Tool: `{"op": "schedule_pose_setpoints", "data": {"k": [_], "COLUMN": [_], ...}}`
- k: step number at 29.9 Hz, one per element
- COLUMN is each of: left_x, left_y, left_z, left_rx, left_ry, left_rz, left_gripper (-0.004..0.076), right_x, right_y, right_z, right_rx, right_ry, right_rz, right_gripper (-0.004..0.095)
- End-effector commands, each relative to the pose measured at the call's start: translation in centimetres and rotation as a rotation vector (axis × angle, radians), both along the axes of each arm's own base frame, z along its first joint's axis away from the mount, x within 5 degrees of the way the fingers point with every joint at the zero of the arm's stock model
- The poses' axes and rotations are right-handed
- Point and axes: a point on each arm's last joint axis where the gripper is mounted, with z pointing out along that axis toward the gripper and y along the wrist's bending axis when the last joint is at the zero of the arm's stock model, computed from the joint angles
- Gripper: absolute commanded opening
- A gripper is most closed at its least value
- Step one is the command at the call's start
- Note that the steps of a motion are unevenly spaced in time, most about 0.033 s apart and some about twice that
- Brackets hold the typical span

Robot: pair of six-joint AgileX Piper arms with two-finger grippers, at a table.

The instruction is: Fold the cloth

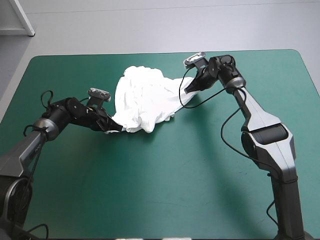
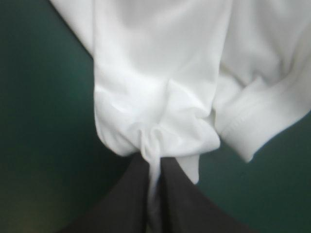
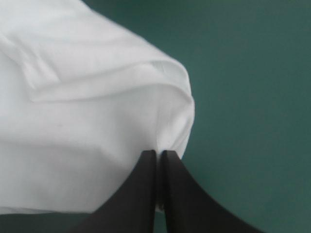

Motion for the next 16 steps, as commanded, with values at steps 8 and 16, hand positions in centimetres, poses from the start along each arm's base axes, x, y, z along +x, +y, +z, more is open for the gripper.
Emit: {"op": "schedule_pose_setpoints", "data": {"k": [8,16], "left_x": [-1.7,-4.5], "left_y": [0.5,1.0], "left_z": [15.6,23.9], "left_rx": [-0.064,-0.073], "left_ry": [-0.546,-0.805], "left_rz": [0.035,0.031], "left_gripper": [0.0019,0.0019], "right_x": [-9.4,-15.6], "right_y": [-2.3,-4.2], "right_z": [22.2,28.7], "right_rx": [0.241,0.249], "right_ry": [-0.505,-0.682], "right_rz": [0.019,0.05], "right_gripper": [-0.0003,-0.0004]}}
